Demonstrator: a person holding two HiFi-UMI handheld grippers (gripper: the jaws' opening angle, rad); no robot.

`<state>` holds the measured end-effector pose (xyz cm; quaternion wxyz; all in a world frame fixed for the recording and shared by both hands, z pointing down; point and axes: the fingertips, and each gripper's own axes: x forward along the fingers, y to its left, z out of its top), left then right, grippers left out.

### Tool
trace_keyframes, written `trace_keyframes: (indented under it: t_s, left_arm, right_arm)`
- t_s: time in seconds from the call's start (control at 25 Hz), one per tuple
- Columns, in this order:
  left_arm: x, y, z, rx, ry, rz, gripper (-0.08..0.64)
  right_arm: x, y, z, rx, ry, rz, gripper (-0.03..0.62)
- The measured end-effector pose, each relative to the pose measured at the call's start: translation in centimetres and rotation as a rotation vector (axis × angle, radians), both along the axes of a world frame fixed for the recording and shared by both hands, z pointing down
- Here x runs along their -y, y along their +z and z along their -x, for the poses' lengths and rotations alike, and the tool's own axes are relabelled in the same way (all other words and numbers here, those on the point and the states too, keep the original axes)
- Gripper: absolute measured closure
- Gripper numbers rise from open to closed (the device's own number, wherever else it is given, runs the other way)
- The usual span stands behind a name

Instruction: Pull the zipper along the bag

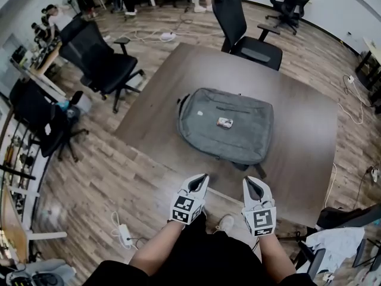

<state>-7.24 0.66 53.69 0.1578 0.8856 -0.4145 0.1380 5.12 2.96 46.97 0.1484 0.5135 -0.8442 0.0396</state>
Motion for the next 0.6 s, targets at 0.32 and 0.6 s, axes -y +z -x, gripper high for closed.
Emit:
trace_keyframes:
  t_s: [0.32,0.6]
  left_arm:
    - [2.1,1.7,-0.6,0.006,0.089,0.055,0.543]
    - [3.3,2.8,-1.4,0.006,0.205,0.088,0.543]
  right_arm:
    - [2.1,2.0,0.6,-0.03,0.048,0.063,0.591]
    - [3.6,2.9,1.2,-0.058,0.102,0.092,0.591]
